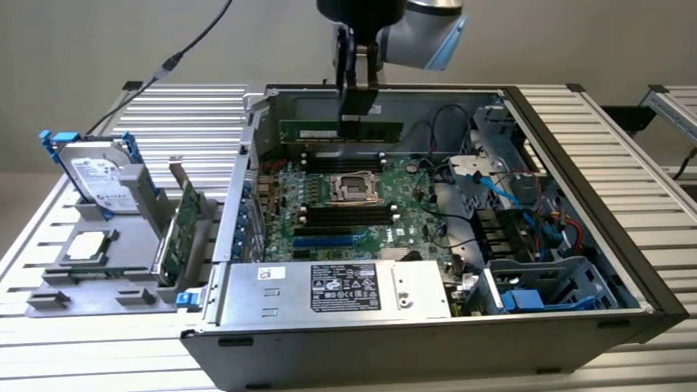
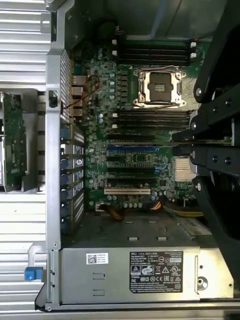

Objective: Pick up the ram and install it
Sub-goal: 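Pick up the ram and move it above insertion slot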

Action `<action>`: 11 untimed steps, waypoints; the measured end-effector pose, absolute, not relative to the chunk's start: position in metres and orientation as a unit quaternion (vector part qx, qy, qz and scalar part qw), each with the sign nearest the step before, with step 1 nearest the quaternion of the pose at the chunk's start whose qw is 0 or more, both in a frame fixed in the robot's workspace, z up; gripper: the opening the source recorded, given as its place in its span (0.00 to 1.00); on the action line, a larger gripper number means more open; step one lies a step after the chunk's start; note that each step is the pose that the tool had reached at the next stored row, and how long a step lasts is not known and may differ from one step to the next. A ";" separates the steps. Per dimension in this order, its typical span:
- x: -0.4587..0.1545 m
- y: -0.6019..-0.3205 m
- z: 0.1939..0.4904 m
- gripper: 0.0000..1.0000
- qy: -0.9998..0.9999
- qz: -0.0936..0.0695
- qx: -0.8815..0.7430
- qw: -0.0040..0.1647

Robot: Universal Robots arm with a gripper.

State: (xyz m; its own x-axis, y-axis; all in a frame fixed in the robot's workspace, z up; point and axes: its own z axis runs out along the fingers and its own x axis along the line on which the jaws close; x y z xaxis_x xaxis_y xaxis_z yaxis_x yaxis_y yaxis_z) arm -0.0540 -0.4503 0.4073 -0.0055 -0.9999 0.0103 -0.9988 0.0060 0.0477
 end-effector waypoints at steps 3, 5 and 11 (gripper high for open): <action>-0.047 -0.440 0.402 0.14 -0.709 -0.013 0.705 0.020; -0.043 -0.433 0.398 0.14 -0.709 -0.013 0.705 0.020; -0.036 -0.411 0.387 0.14 -0.709 -0.013 0.705 0.020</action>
State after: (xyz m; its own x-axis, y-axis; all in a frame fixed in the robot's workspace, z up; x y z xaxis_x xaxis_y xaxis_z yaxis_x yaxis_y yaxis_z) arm -0.0358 -0.4106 0.3873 -0.0055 -0.9999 0.0102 -0.9988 0.0060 0.0476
